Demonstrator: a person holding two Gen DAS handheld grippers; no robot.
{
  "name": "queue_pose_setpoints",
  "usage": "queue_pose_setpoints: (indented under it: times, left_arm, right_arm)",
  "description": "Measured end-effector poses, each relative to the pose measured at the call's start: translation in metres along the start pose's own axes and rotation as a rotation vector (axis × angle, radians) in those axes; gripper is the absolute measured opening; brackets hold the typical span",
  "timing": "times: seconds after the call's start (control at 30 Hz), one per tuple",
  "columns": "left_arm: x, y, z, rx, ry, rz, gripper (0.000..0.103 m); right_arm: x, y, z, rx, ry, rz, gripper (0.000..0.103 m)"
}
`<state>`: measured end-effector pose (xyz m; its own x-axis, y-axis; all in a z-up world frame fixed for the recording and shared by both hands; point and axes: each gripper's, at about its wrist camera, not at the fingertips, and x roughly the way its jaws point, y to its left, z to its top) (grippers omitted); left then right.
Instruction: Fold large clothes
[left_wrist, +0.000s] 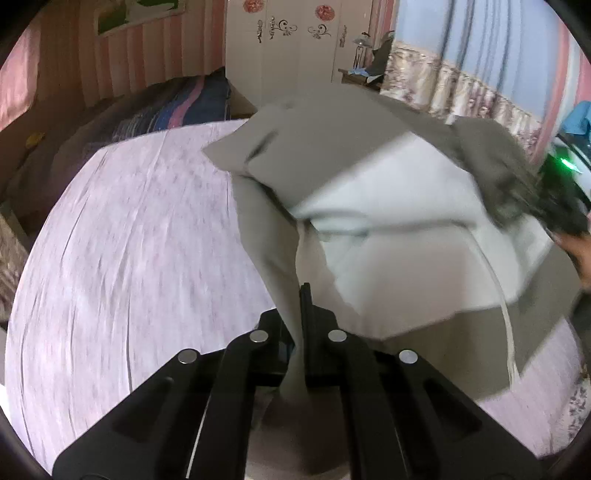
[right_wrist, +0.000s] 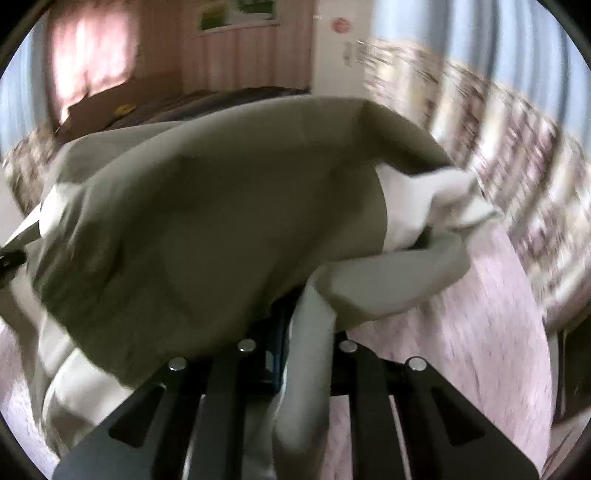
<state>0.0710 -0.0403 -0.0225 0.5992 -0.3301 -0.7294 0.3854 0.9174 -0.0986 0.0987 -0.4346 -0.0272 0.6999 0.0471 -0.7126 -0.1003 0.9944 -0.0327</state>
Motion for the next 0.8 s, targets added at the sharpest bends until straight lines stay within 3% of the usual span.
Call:
queue_pose_setpoints:
  times: [0.1,0.2,0.23,0.27,0.3,0.33,0.37,0.4,0.47,0.53,0.6,0.7,0.8]
  left_arm:
    - [-0.015,-0.006,-0.026,-0.045,0.017,-0.005,0.000]
    - [-0.021,-0.002,-0.031,-0.089,0.016,-0.014,0.004]
    - [-0.023,0.003,-0.027,-0.100,0.010,0.000,0.013]
    - [-0.024,0.011,-0.023,-0.114,0.004,0.013,0.039]
    - [-0.024,0.018,-0.018,-0.121,0.013,0.024,0.059]
    - [-0.026,0.022,-0.012,-0.124,0.004,0.036,0.088]
    - [-0.029,0.027,-0.003,-0.125,-0.027,0.067,0.097]
    - [-0.032,0.035,0.004,-0.118,-0.039,0.082,0.097]
    - [-0.029,0.039,0.026,-0.086,-0.044,0.099,0.100]
    - [-0.020,0.043,0.055,-0.058,-0.058,0.118,0.100]
    - [-0.005,0.047,0.079,-0.041,-0.045,0.124,0.100]
    - [0.027,0.055,0.115,-0.043,-0.030,0.143,0.100]
    - [0.061,0.057,0.148,-0.036,-0.007,0.160,0.100]
  right_arm:
    - [-0.009,0.003,-0.004,-0.028,0.012,-0.017,0.012]
    - [-0.035,-0.023,-0.033,0.073,0.023,-0.007,0.013]
    - [-0.041,-0.032,-0.041,0.101,0.027,-0.002,0.013]
    - [-0.048,-0.040,-0.050,0.126,0.033,0.001,0.013]
    - [-0.052,-0.050,-0.059,0.149,0.042,0.002,0.017]
    - [-0.060,-0.062,-0.066,0.173,0.050,-0.021,0.026]
    - [-0.068,-0.070,-0.069,0.186,0.038,-0.067,0.057]
    - [-0.084,-0.080,-0.070,0.199,-0.004,-0.133,0.077]
    - [-0.105,-0.096,-0.061,0.232,-0.064,-0.168,0.078]
    - [-0.115,-0.110,-0.039,0.270,-0.120,-0.146,0.078]
    - [-0.120,-0.109,-0.015,0.264,-0.155,-0.144,0.085]
    - [-0.108,-0.101,0.041,0.207,-0.196,-0.108,0.087]
    - [-0.070,-0.087,0.104,0.161,-0.189,-0.057,0.091]
